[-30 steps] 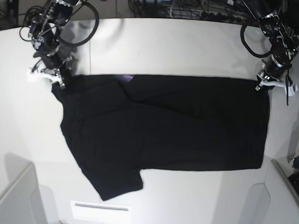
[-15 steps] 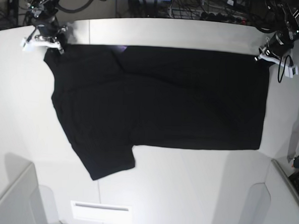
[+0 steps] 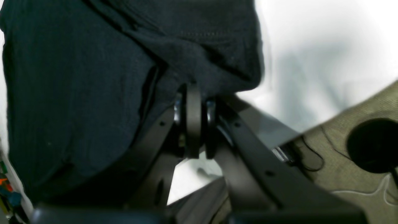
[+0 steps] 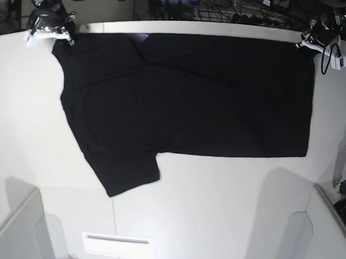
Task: Fold the T-shirt properly
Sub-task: 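Release the shoulders and move the right gripper to the sleeve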
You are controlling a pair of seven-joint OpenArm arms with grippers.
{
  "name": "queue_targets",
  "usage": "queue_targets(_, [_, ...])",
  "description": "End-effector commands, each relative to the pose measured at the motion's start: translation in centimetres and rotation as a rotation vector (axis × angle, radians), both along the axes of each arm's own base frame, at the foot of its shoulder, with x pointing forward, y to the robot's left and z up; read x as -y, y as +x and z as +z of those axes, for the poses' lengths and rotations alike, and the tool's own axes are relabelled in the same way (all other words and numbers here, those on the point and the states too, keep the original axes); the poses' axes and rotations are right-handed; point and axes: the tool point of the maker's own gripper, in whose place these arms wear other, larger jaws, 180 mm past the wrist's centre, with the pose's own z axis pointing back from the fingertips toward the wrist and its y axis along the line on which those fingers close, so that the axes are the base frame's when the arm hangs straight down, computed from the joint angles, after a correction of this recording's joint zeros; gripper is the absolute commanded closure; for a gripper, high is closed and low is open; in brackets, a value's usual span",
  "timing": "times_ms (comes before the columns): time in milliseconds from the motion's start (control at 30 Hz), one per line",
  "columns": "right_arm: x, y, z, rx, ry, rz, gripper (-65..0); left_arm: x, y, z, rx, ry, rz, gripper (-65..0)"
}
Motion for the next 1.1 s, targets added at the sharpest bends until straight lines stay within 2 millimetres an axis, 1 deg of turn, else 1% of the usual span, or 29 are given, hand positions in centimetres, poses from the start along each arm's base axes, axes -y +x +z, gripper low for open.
queue_targets(0, [0.4,-1.0,0.2,-0.034,-0.024,0.008,0.0,-0.2,-2.4,-1.0,-0.121,0.014,-0.012,0.0])
queue_targets(67, [0.5,-1.2,1.0,-0.028,-0.042,0.018,0.0,-0.3,-2.6,-1.0,-0.124,0.014,-0.011,0.0])
queue_targets(133, [0.5,-1.3,1.7,-0.021,-0.059,0.027,0.0,-1.0,-3.4,-0.8,-0.134,0.026,0.01,0.0])
queue_targets(233, [0.5,-1.2,1.9,-0.017,-0.063,0.031,0.0,-1.9,-3.9,-0.4,-0.131,0.042,0.033,0.0])
queue_targets(500, [0.3,-0.5,2.0,-0.004,-0.061,0.038,0.0,-1.9,-3.9,-0.4,-0.132,0.042,0.033,0.0])
queue_targets(600, [0.3,-0.4,2.0,-0.003,-0.061,0.037,0.0,-1.6,-3.7,-0.4,-0.123,0.038,0.034,0.0])
queue_targets(800, [0.3,-0.8,2.1,-0.006,-0.063,0.036,0.0,-1.3,-2.7,1.6,-0.082,0.08,-0.012,0.0])
queue_targets(833, [0.4,-0.9,2.1,-0.01,-0.065,0.035,-4.5,-1.5,-2.7,2.1,-0.077,0.093,-0.009,0.0])
queue_targets(867, [0.5,-0.8,2.4,-0.003,-0.071,0.033,-12.9,-2.0,-2.9,2.6,-0.068,0.106,0.007,-8.7])
queue_targets(900, [0.5,-0.6,2.7,0.006,-0.077,0.036,-19.5,-2.3,-3.2,2.9,-0.058,0.113,0.037,-18.1])
queue_targets(967, [0.7,-0.7,2.9,0.008,-0.086,0.037,-30.3,-3.8,-3.6,4.3,-0.028,0.151,0.093,-34.6])
queue_targets(1000, [0.7,-0.7,3.0,0.01,-0.088,0.037,-33.3,-4.5,-3.6,5.2,-0.009,0.176,0.112,-41.6])
queue_targets(1033, [0.7,-0.6,3.2,0.016,-0.093,0.039,-33.8,-5.0,-3.4,6.1,0.008,0.199,0.12,-47.6])
queue_targets(1067, [0.7,-0.5,3.4,0.02,-0.096,0.041,-33.8,-5.3,-3.2,6.8,0.024,0.219,0.122,-51.0])
